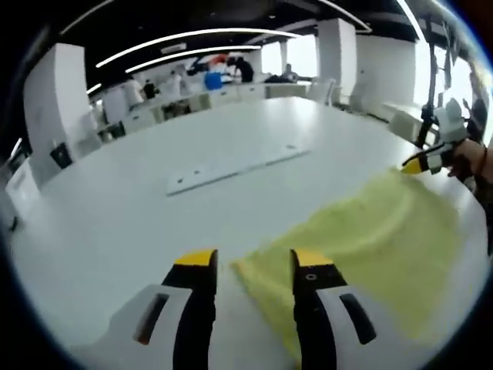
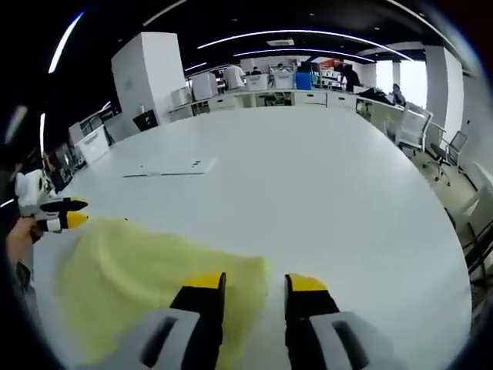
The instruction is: Fold the garment on the visible template until the final outline fits inside the template.
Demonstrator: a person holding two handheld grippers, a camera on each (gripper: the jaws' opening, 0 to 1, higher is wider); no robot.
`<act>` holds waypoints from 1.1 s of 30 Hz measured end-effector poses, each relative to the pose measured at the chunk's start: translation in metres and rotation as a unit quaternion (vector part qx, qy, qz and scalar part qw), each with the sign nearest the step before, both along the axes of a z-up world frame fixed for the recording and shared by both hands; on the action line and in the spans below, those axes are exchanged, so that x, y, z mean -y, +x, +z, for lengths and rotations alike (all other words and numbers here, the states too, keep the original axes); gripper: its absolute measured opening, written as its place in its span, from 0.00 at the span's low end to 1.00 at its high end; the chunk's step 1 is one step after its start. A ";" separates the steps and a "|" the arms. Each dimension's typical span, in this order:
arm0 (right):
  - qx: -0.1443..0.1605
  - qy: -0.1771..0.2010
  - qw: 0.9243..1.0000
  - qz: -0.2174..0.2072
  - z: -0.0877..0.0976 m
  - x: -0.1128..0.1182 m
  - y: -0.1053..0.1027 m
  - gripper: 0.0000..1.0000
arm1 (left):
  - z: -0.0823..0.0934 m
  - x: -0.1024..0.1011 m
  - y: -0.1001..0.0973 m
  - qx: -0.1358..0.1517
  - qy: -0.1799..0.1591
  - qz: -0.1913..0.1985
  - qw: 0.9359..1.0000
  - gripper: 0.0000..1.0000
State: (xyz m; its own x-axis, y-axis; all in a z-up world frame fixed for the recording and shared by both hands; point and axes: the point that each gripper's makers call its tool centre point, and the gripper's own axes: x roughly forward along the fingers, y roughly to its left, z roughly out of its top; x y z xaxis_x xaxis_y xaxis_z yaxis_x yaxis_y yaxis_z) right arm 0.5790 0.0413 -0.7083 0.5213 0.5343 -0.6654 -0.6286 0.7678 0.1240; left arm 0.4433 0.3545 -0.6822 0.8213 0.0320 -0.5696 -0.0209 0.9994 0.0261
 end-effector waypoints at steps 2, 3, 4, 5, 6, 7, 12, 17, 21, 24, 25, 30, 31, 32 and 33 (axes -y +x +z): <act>-0.001 0.001 1.000 0.009 0.005 -0.001 -0.008 0.32 | 0.002 0.002 -0.008 0.001 -0.006 0.001 1.000 0.41; -0.002 0.000 1.000 0.015 0.007 -0.001 -0.012 0.35 | 0.004 0.003 -0.012 0.002 -0.006 0.001 1.000 0.44; -0.002 0.000 1.000 0.016 0.009 -0.001 -0.015 0.38 | 0.004 0.004 -0.015 0.002 -0.004 0.001 1.000 0.48; -0.002 0.001 1.000 0.021 0.011 -0.001 -0.018 0.40 | 0.005 0.004 -0.019 0.001 -0.005 -0.002 1.000 0.52; -0.004 0.001 1.000 0.026 0.012 -0.001 -0.021 0.42 | 0.005 0.005 -0.022 0.000 -0.007 -0.003 1.000 0.55; -0.007 0.000 1.000 0.031 0.012 -0.001 -0.024 0.43 | 0.005 0.006 -0.025 -0.002 -0.009 -0.005 1.000 0.58; -0.017 0.001 0.998 0.054 0.017 0.001 -0.047 0.54 | 0.005 0.011 -0.044 -0.010 -0.018 -0.013 1.000 0.67; -0.028 0.007 0.997 0.069 0.019 0.006 -0.069 0.57 | 0.003 0.024 -0.062 -0.021 -0.021 -0.037 0.999 0.68; -0.034 0.003 0.996 0.083 0.019 0.013 -0.085 0.57 | 0.001 0.028 -0.075 -0.029 -0.023 -0.042 0.998 0.70; -0.039 0.005 0.995 0.090 0.021 0.018 -0.096 0.56 | 0.000 0.031 -0.081 -0.034 -0.032 -0.051 0.998 0.69; -0.041 0.008 0.995 0.091 0.022 0.021 -0.099 0.56 | 0.000 0.032 -0.084 -0.035 -0.029 -0.054 0.998 0.69; -0.047 0.005 0.993 0.109 0.022 0.028 -0.116 0.52 | -0.002 0.037 -0.098 -0.038 -0.029 -0.068 0.997 0.66; -0.049 0.005 0.992 0.115 0.021 0.029 -0.120 0.51 | -0.003 0.038 -0.101 -0.041 -0.032 -0.072 0.996 0.65; -0.052 0.005 0.991 0.120 0.021 0.030 -0.123 0.50 | -0.005 0.039 -0.104 -0.044 -0.032 -0.074 0.996 0.64; -0.053 0.004 0.991 0.122 0.021 0.032 -0.126 0.49 | -0.006 0.040 -0.108 -0.046 -0.032 -0.077 0.995 0.63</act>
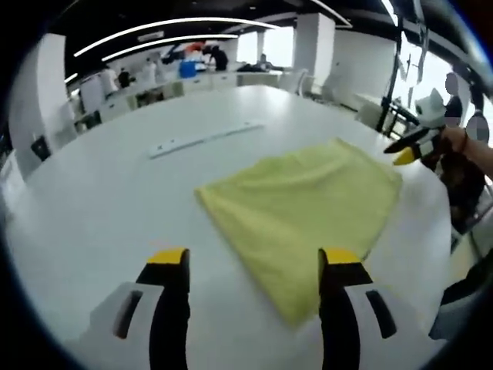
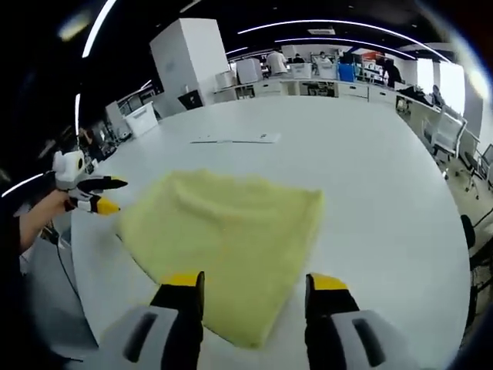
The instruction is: Fold the garment on the visible template until the final outline fits inside the template.
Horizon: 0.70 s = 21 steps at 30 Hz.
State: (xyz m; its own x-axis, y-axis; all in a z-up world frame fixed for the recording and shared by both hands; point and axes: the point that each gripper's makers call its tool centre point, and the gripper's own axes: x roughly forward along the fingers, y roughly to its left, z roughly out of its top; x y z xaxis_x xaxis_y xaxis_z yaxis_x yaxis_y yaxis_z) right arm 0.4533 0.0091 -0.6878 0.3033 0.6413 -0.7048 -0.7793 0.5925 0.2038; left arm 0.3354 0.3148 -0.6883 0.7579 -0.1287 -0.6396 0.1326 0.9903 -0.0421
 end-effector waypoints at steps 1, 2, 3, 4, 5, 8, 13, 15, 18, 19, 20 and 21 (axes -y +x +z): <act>0.000 -0.001 1.000 0.002 0.000 0.001 -0.002 0.48 | -0.001 0.000 -0.003 -0.002 0.000 -0.001 1.000 0.62; -0.002 -0.005 1.000 0.007 -0.002 0.003 -0.005 0.47 | -0.002 0.001 -0.006 -0.003 0.000 -0.005 1.000 0.61; -0.002 -0.006 1.000 0.009 -0.002 0.004 -0.007 0.46 | -0.002 0.003 -0.009 -0.002 -0.003 -0.009 1.000 0.59; -0.003 -0.007 1.000 0.011 -0.002 0.005 -0.009 0.45 | -0.002 0.003 -0.011 -0.003 -0.006 -0.009 1.000 0.58; -0.004 -0.009 1.000 0.015 -0.003 0.007 -0.012 0.43 | -0.003 0.005 -0.015 -0.004 -0.009 -0.012 1.000 0.56; -0.005 -0.010 1.000 0.022 -0.004 0.009 -0.018 0.39 | -0.008 0.008 -0.024 -0.008 -0.012 -0.021 1.000 0.52; -0.002 -0.025 0.999 0.046 -0.008 0.015 -0.027 0.32 | -0.018 0.014 -0.040 -0.020 -0.010 -0.035 0.999 0.43; 0.001 -0.030 0.998 0.052 -0.009 0.018 -0.029 0.30 | -0.019 0.015 -0.042 -0.018 -0.009 -0.037 0.999 0.40; 0.002 -0.040 0.997 0.059 -0.013 0.023 -0.032 0.26 | -0.023 0.016 -0.045 -0.022 -0.008 -0.044 0.999 0.37; 0.002 -0.045 0.997 0.063 -0.015 0.025 -0.033 0.26 | -0.024 0.016 -0.046 -0.025 -0.005 -0.047 0.999 0.35; 0.002 -0.047 0.997 0.064 -0.016 0.026 -0.034 0.25 | -0.026 0.016 -0.047 -0.029 -0.003 -0.050 0.998 0.33; 0.001 -0.048 0.997 0.066 -0.017 0.027 -0.035 0.24 | -0.027 0.016 -0.048 -0.033 -0.002 -0.052 0.998 0.33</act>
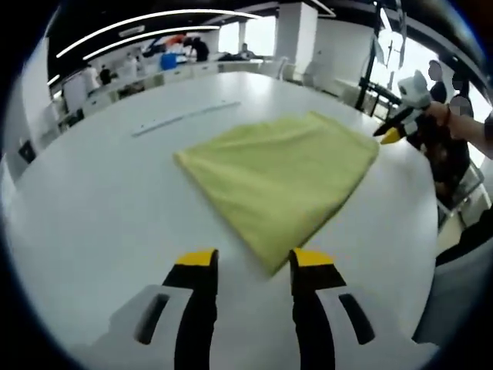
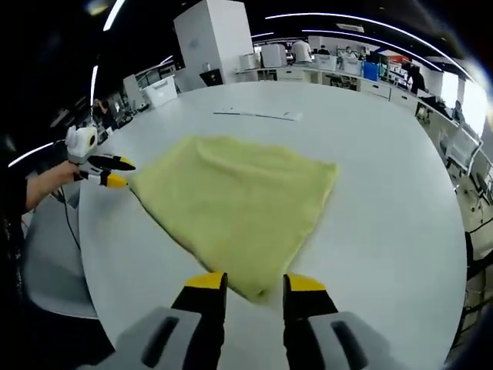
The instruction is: Fold the garment on the visible template until the final outline fits inside the template.
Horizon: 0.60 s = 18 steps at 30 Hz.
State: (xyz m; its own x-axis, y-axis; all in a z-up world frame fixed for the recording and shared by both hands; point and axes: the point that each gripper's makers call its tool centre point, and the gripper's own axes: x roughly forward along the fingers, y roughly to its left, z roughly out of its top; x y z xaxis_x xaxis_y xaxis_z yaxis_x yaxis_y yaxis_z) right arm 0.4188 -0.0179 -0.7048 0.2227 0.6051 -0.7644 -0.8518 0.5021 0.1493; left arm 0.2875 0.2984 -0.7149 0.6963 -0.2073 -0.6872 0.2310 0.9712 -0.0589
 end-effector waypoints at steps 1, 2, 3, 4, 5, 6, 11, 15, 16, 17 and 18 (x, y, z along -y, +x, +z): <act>-0.001 -0.002 1.000 0.002 -0.001 0.001 -0.001 0.24 | 0.000 0.000 0.000 0.001 0.001 -0.002 1.000 0.33; -0.001 -0.003 1.000 0.002 -0.002 0.002 -0.002 0.23 | 0.000 0.000 0.000 0.003 0.002 -0.003 1.000 0.32; -0.002 -0.005 1.000 0.005 -0.003 0.003 -0.003 0.22 | 0.000 0.001 0.000 0.005 0.003 -0.004 1.000 0.32; -0.002 -0.007 1.000 0.007 -0.004 0.004 -0.003 0.22 | 0.000 0.002 0.000 0.003 0.001 -0.007 1.000 0.31; -0.002 -0.010 1.000 0.010 -0.007 0.005 -0.004 0.20 | -0.001 0.003 0.000 0.003 0.000 -0.008 1.000 0.31; -0.002 -0.013 1.000 0.010 -0.008 0.006 -0.005 0.19 | -0.002 0.004 0.000 0.002 0.001 -0.009 1.000 0.30; 0.008 -0.030 0.999 0.021 -0.016 0.013 -0.005 0.10 | -0.004 0.008 -0.001 0.001 0.007 -0.022 1.000 0.28; 0.009 -0.031 0.999 0.019 -0.020 0.017 -0.001 0.06 | -0.003 0.009 0.000 0.002 0.006 -0.025 1.000 0.25; 0.012 -0.029 0.999 0.021 -0.019 0.017 -0.001 0.05 | -0.003 0.009 0.000 0.003 0.007 -0.026 1.000 0.25; 0.012 -0.028 0.999 0.021 -0.019 0.017 0.000 0.05 | -0.003 0.010 0.000 0.003 0.006 -0.027 1.000 0.25; 0.012 -0.026 0.999 0.023 -0.019 0.016 0.000 0.05 | -0.003 0.010 0.000 0.003 0.005 -0.027 1.000 0.24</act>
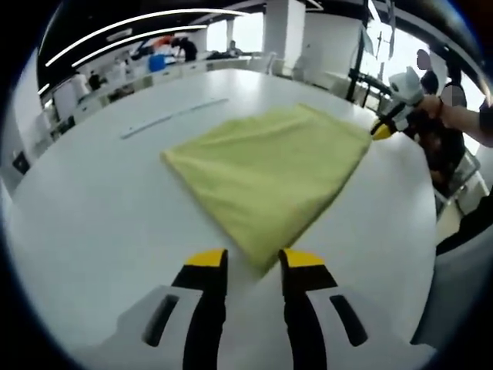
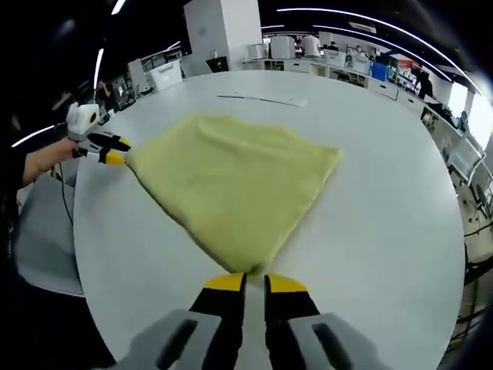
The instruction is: Fold the garment on the visible template until the final outline fits inside the template.
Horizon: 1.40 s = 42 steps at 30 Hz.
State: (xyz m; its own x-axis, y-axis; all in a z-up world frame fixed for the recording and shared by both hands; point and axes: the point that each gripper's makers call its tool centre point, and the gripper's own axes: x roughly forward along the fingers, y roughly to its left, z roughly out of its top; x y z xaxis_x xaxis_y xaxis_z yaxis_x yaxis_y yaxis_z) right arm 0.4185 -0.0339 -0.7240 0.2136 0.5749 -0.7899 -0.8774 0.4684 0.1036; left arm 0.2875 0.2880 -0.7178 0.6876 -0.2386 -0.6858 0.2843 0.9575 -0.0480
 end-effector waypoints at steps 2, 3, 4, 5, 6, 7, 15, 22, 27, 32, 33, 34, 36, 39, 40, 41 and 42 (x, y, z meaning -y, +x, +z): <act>0.004 0.001 1.000 0.012 0.001 -0.001 -0.001 0.05 | 0.000 0.002 0.000 -0.001 -0.002 -0.004 1.000 0.23; 0.006 0.001 1.000 0.012 0.001 -0.002 0.000 0.05 | -0.001 0.002 0.000 -0.001 -0.002 -0.006 1.000 0.23; 0.006 0.002 1.000 0.014 0.001 -0.002 0.000 0.04 | -0.001 0.003 0.000 -0.002 -0.002 -0.008 1.000 0.23; 0.005 0.003 1.000 0.016 0.001 -0.003 0.000 0.04 | -0.001 0.004 0.000 -0.003 -0.002 -0.009 1.000 0.22; 0.004 0.006 1.000 0.016 0.001 -0.003 0.000 0.03 | -0.002 0.005 0.000 -0.004 -0.001 -0.012 1.000 0.22; 0.002 0.008 1.000 0.014 0.001 -0.003 0.001 0.01 | -0.002 0.005 0.000 -0.005 0.001 -0.014 1.000 0.21; 0.000 0.015 1.000 0.010 0.002 -0.004 0.002 0.00 | -0.006 0.006 0.000 -0.012 0.004 -0.015 1.000 0.07; 0.015 0.013 1.000 0.011 0.009 0.000 0.007 0.00 | -0.005 0.007 0.001 -0.009 0.003 -0.019 1.000 0.00; 0.012 0.011 1.000 0.014 0.009 0.001 0.005 0.00 | -0.005 0.007 0.001 -0.010 0.004 -0.021 1.000 0.00; 0.003 0.004 1.000 0.022 0.007 0.004 -0.002 0.00 | -0.005 0.007 -0.002 -0.010 0.013 -0.027 1.000 0.00; 0.001 0.001 1.000 0.024 0.006 0.005 -0.003 0.00 | -0.005 0.007 -0.003 -0.010 0.013 -0.028 0.999 0.00; 0.001 0.001 1.000 0.025 0.006 0.005 -0.004 0.00 | -0.006 0.006 -0.004 -0.012 0.015 -0.029 0.999 0.00; -0.002 0.001 1.000 0.027 0.006 0.005 -0.006 0.00 | -0.006 0.006 -0.006 -0.013 0.018 -0.030 0.999 0.00; -0.003 -0.001 1.000 0.030 0.005 0.005 -0.009 0.00 | -0.006 0.006 -0.010 -0.013 0.020 -0.033 0.999 0.00; -0.004 -0.001 1.000 0.031 0.005 0.004 -0.010 0.00 | -0.006 0.006 -0.011 -0.013 0.020 -0.033 0.999 0.00; -0.004 -0.001 1.000 0.031 0.005 0.004 -0.011 0.00 | -0.006 0.005 -0.013 -0.014 0.022 -0.034 0.999 0.00; -0.005 -0.001 1.000 0.031 0.005 0.004 -0.012 0.00 | -0.005 0.005 -0.014 -0.015 0.023 -0.035 0.999 0.00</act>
